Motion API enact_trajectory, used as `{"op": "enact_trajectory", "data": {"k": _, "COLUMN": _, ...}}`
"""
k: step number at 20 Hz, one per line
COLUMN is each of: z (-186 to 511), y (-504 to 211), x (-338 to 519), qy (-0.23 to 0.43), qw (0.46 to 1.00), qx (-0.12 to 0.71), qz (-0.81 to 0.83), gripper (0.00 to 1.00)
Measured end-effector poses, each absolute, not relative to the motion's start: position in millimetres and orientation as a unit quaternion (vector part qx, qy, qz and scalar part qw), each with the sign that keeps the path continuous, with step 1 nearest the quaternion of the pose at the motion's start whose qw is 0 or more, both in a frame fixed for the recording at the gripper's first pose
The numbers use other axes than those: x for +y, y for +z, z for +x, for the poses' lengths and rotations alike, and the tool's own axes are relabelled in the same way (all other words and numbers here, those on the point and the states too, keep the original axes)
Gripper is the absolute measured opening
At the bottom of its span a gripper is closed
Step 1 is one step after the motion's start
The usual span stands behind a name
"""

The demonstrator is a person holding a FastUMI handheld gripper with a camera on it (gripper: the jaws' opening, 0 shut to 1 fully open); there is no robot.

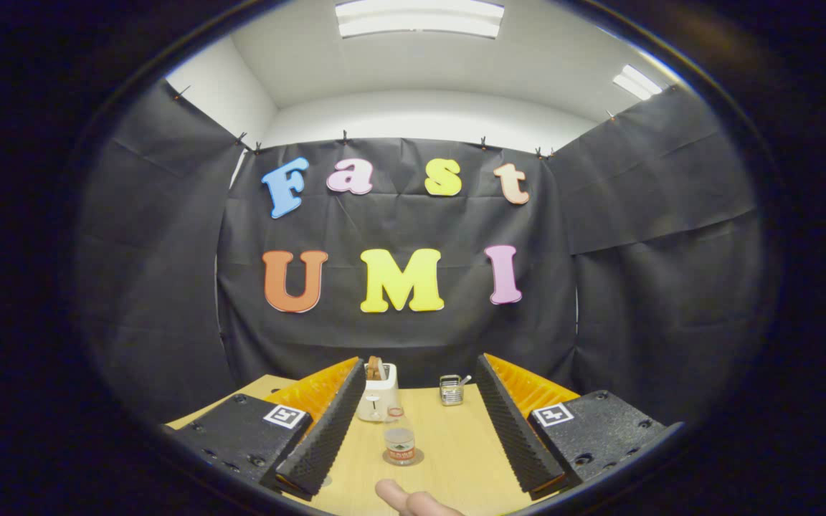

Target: Take the bottle from table, then pour the juice into the cup, finally place the bottle on the coaster

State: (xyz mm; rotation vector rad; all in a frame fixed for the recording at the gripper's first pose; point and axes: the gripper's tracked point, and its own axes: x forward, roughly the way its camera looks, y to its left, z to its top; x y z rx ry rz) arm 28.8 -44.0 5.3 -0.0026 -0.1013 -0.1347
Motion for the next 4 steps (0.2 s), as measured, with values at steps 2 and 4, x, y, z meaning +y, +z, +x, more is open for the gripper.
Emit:
{"op": "enact_trajectory", "data": {"k": 2, "z": 31.1, "y": 3.8, "x": -46.1, "qy": -0.080, "qw": 0.995, "qx": -0.054, "qz": -0.012, "gripper": 0.99}}
{"op": "enact_trajectory", "data": {"k": 4, "z": 33.5, "y": 1.0, "x": -49.0, "qy": -0.094, "qw": 0.994, "qx": -0.052, "qz": -0.024, "gripper": 0.99}}
